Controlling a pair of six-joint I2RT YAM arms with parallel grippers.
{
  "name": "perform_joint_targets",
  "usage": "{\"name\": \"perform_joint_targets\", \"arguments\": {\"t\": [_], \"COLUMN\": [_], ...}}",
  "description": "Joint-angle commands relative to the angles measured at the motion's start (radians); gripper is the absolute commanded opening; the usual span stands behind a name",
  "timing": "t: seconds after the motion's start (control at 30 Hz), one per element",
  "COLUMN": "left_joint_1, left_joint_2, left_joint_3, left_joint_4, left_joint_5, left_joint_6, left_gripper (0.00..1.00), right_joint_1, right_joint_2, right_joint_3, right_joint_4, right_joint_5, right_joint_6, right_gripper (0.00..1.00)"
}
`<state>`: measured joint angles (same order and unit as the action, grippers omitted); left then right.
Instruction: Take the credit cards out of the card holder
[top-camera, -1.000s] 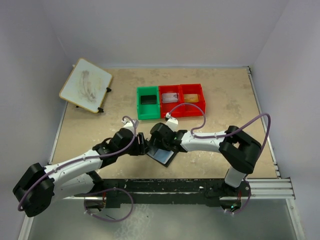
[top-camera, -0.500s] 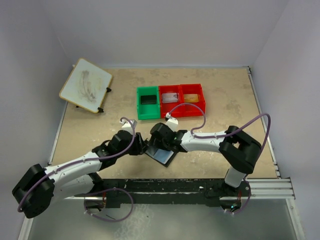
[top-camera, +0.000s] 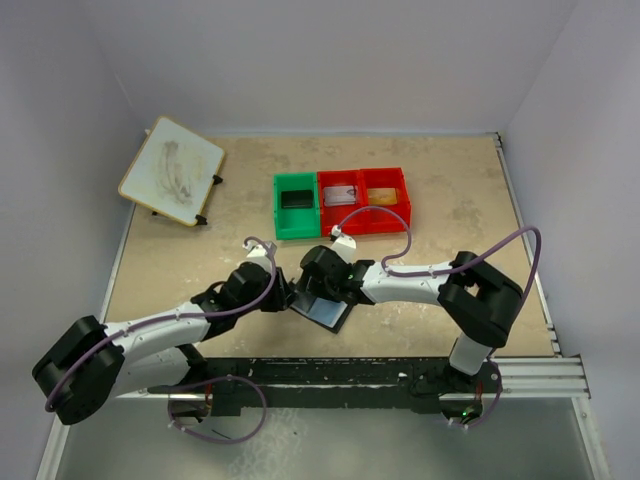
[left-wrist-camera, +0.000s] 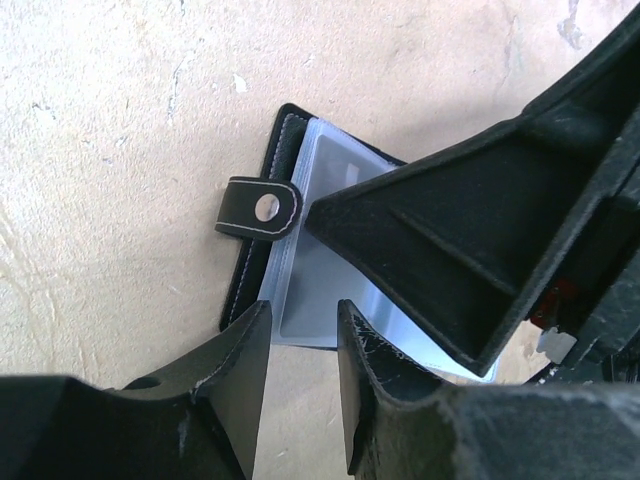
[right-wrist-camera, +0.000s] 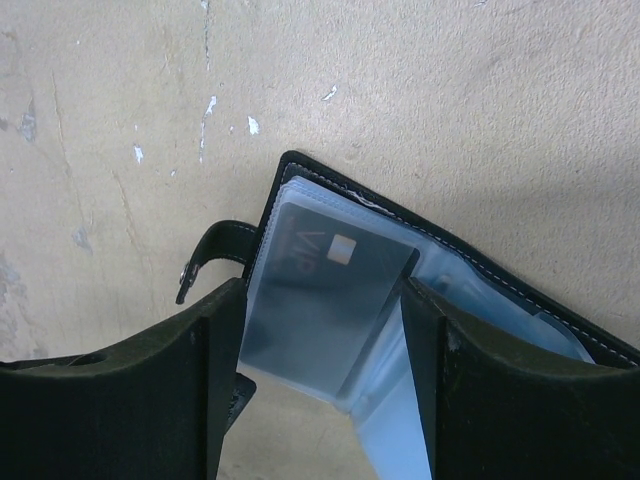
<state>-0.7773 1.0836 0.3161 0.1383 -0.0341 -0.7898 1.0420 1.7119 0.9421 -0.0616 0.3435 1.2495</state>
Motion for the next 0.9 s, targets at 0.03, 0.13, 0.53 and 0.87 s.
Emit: {"name": "perform_joint_targets", "arguments": {"t": [0.03, 0.13, 0.53, 0.87], "left_joint_1": [-0.004, -0.004, -0.004, -0.002], "left_joint_2": [-0.014, -0.021, -0.051, -0.422], "left_joint_3": [-0.013, -0.013, -0.001, -0.01], "left_joint_4": [0.04, 0.04, 0.028, -0.346], "left_joint_5": [-0.024, -0.024, 0.02, -0.424], "left_joint_6": [0.016, 0.011, -0.008, -0.122], "left_gripper": [0.31, 0.32, 0.3, 0.28], "right_joint_1": [0.002, 0.002, 0.001, 0.008], "right_joint_2": [-0.003, -0.001, 0.025, 0.174], "right_joint_3": [-0.015, -0.018, 0.037, 0.233], "right_joint_4": [-0.015, -0.012, -0.09, -0.314], "right_joint_5": [-0.031, -0.032, -0.027, 0.06], "right_joint_6": [0.015, 0.017, 0.0, -0.013], "right_gripper": [0.66, 0.66, 0.73, 0.73]}}
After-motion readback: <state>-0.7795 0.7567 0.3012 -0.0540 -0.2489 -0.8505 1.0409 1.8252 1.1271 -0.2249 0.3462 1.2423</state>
